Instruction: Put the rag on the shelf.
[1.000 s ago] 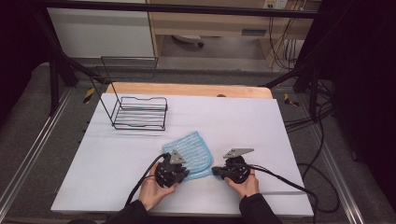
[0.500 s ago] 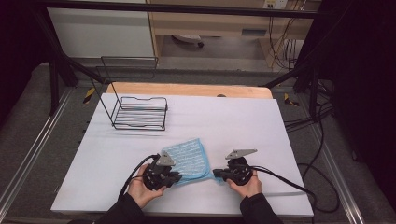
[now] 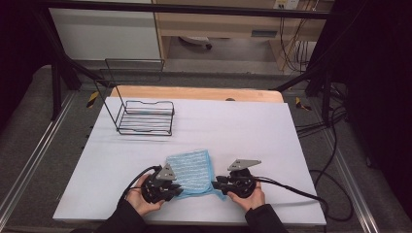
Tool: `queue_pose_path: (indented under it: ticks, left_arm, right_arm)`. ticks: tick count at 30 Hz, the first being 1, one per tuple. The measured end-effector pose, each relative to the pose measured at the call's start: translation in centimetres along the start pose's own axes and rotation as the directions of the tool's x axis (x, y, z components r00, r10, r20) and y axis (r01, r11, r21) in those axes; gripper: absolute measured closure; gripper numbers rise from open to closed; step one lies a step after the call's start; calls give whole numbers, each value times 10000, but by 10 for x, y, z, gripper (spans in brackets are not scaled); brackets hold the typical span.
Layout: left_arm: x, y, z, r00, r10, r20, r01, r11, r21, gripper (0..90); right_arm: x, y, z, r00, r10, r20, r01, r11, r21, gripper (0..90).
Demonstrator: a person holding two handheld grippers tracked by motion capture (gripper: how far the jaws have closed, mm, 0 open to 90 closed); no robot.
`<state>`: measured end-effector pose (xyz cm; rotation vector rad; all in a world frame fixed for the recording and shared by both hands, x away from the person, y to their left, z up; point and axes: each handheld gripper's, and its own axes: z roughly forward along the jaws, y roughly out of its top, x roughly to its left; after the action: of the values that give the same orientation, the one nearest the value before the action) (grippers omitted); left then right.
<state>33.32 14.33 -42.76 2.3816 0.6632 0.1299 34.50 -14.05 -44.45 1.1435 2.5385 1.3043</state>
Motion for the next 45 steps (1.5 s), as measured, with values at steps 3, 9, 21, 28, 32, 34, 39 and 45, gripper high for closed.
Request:
queue_pose_path:
  ticks: [3, 9, 21, 28, 32, 34, 39, 45]
  left_arm:
    - [1, -2, -3, 9999, 112, -25, -111, 9999, 73, 800]
    - [8, -13, -14, 10000, 31, -89, -31, 10000, 17, 797]
    - [13, -25, -22, 9996, -179, -212, 176, 9997, -170, 758]
    - [15, -18, -38, 9958, -757, -519, 703, 9926, -988, 485]
    - [24, -14, -45, 9890, -1233, -813, 1120, 9851, -1308, 364]
    - [31, -13, -47, 9850, -1452, -938, 1307, 9807, -1455, 316]
    - [49, -12, -48, 9716, -2015, -1242, 1797, 9694, -1670, 203]
    - [69, -3, -42, 9559, -2518, -1509, 2246, 9584, -1763, 125]
  right_arm:
    - [1, -1, 2, 10000, -78, 50, 78, 10000, 21, 648]
    - [-2, 1, -1, 9981, -397, 470, 405, 9991, -157, 526]
    - [-12, 1, -7, 9958, -307, 862, 353, 9980, -524, 348]
    - [-17, 2, -10, 9970, -205, 742, 255, 9975, -658, 210]
    - [-18, 2, -9, 9969, -252, 739, 300, 9975, -641, 133]
    - [-19, 2, -8, 9963, -284, 812, 329, 9980, -538, 96]
    - [-20, 2, -6, 9947, -330, 976, 361, 9989, -308, 60]
    - [-19, 2, -7, 9940, -340, 1039, 380, 9986, -368, 39]
